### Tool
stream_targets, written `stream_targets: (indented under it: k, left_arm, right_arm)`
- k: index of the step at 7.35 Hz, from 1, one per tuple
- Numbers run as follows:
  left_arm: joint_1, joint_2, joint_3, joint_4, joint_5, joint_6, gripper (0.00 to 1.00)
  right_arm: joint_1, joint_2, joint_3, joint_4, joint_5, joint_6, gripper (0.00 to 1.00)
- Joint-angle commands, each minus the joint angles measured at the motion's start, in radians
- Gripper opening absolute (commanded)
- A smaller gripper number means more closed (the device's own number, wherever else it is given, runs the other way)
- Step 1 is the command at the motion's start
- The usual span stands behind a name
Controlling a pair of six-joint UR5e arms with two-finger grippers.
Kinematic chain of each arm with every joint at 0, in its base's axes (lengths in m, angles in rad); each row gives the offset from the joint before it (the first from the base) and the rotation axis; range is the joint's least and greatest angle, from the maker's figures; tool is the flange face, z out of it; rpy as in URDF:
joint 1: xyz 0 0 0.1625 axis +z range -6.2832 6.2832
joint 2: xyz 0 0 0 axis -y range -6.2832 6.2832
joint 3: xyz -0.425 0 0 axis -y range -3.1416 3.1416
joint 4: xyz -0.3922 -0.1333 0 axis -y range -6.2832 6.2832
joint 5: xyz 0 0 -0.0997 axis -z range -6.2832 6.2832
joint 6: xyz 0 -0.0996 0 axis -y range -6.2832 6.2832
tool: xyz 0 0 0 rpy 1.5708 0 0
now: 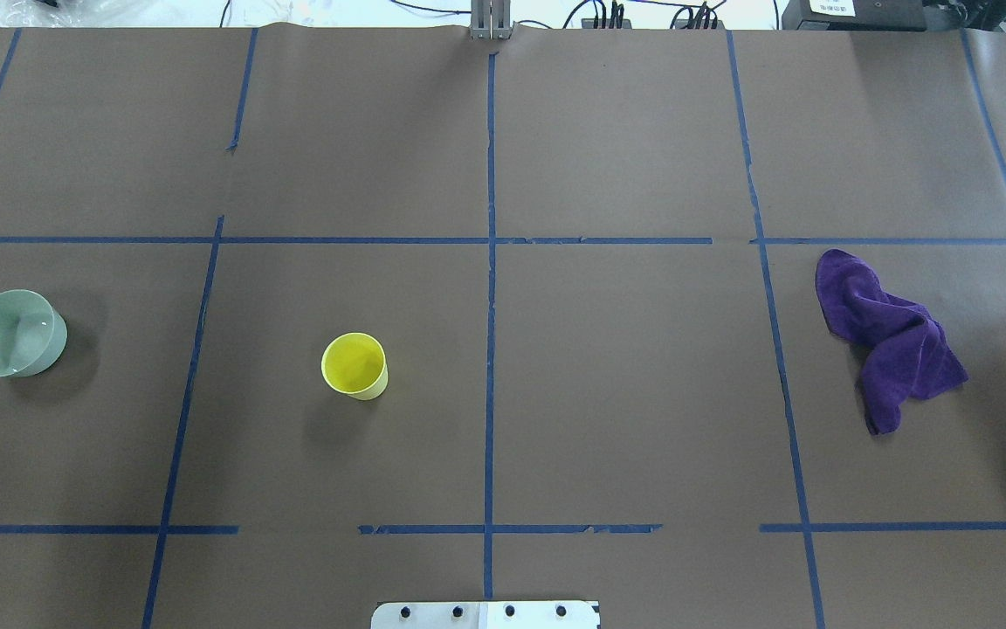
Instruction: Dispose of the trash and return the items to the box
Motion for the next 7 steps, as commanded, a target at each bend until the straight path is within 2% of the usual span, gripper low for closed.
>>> stream_targets:
  k: [1,3,4,5,6,7]
  left_arm:
    - [-0.001,-0.007,0.027,-0.052,-0.025,-0.006,1.0]
    - [0.034,-0.005,0.032,-0.146,-0.029,-0.041,1.0]
    - [0.11,-0.008,0.029,-0.227,-0.028,-0.145,1.0]
    - [0.248,-0.01,0.024,-0.366,-0.028,-0.257,1.0]
    - [0.356,-0.019,0.01,-0.498,-0.017,-0.53,1.0]
    - [0.458,-0.041,-0.014,-0.552,-0.011,-0.735,1.0]
  right_arm:
    - [0.0,0.0,0.002,0.001,0.011,0.001,1.0]
    - [0.0,-0.005,0.01,0.001,0.017,0.001,1.0]
    - [0.0,-0.002,0.016,0.002,0.078,0.002,1.0]
    - [-0.002,0.0,0.015,0.004,0.097,0.002,1.0]
    - [-0.002,0.0,0.013,0.002,0.097,0.001,1.0]
    - [-0.002,0.0,0.011,0.004,0.097,0.001,1.0]
